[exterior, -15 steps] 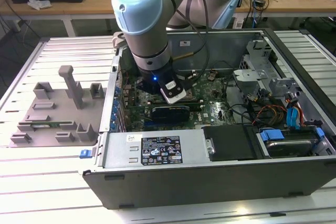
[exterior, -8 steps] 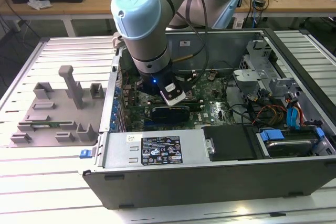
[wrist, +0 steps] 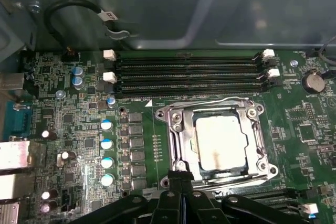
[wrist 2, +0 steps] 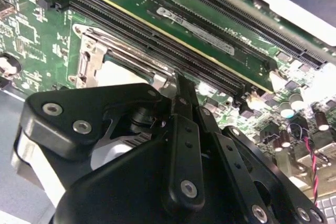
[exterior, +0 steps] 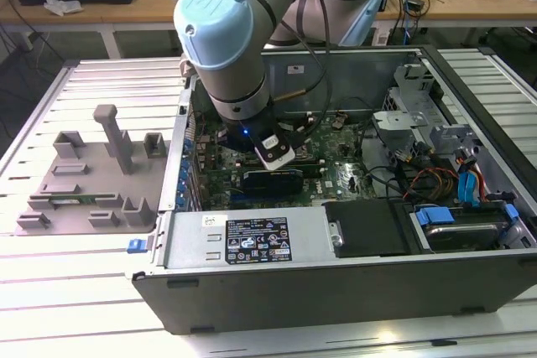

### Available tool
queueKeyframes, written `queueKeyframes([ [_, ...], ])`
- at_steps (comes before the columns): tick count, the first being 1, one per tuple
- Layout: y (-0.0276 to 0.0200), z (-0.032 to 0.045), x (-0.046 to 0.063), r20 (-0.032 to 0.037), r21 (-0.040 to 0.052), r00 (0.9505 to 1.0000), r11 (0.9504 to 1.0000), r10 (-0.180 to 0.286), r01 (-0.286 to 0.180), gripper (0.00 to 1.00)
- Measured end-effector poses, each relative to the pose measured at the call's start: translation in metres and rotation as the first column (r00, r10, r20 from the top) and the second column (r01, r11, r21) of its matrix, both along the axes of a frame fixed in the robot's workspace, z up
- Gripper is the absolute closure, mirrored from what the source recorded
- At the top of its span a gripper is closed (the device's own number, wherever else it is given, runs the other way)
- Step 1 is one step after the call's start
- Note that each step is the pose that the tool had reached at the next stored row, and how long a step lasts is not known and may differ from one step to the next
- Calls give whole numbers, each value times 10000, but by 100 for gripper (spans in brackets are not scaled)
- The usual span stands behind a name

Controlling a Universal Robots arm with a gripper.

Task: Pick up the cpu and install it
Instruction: 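Install the second cpu locking lever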

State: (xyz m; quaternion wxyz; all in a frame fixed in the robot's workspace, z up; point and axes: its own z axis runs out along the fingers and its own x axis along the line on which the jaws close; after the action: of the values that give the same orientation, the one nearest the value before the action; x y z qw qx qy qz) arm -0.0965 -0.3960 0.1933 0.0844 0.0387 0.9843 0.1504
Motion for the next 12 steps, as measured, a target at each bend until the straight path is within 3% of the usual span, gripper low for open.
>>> queueKeyframes([
  [5,5,13,-8,5,3,10000,10000,1,-1,89],
  [8,5,97,-6,2,-35,10000,10000,0,0,89],
  [11,7,175,0,-43,-177,10000,9998,-3,2,89],
  [12,6,189,5,-85,-263,10000,9997,-6,3,89],
])
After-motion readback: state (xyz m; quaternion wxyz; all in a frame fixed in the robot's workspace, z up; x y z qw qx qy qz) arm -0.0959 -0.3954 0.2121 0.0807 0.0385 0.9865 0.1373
